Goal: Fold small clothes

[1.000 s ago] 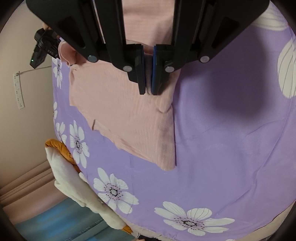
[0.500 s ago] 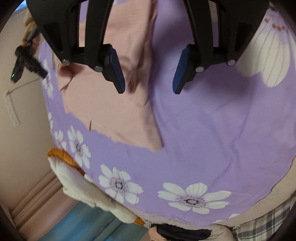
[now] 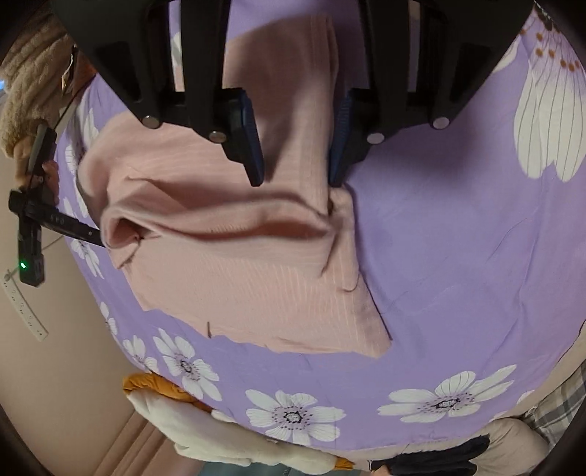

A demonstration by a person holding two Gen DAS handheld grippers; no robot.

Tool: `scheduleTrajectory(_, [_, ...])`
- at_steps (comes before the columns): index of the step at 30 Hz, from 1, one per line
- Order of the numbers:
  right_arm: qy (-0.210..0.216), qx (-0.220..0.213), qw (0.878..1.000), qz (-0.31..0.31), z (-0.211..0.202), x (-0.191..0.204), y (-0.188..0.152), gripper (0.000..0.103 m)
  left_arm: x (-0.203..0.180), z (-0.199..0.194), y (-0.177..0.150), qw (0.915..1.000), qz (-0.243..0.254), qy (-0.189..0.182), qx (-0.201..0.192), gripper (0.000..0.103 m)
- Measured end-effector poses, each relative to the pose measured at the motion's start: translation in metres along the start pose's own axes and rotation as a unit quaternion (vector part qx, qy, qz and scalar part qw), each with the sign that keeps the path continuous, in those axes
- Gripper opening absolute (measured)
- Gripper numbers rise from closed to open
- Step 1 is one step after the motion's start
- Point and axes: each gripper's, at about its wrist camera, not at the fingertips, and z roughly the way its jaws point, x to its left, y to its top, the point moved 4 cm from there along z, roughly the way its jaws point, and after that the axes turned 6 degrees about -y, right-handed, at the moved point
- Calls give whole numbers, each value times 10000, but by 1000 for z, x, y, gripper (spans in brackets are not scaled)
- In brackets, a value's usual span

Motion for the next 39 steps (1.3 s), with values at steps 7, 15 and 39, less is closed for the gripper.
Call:
scheduleTrajectory(7, [-135, -340, 9991, 230, -20, -4, -2, 2, 6, 0, 12, 9996, -249, 131, -41, 37])
scheduleTrajectory(15, [-115, -967, 9894, 1073, -58, -39, 8, 1, -4, -2, 18, 9995, -25, 304, -47, 43])
scheduleTrajectory(39, [162, -111, 9983, 548, -10, -11, -19, 42, -27, -32, -6, 9977, 216, 490, -414, 7])
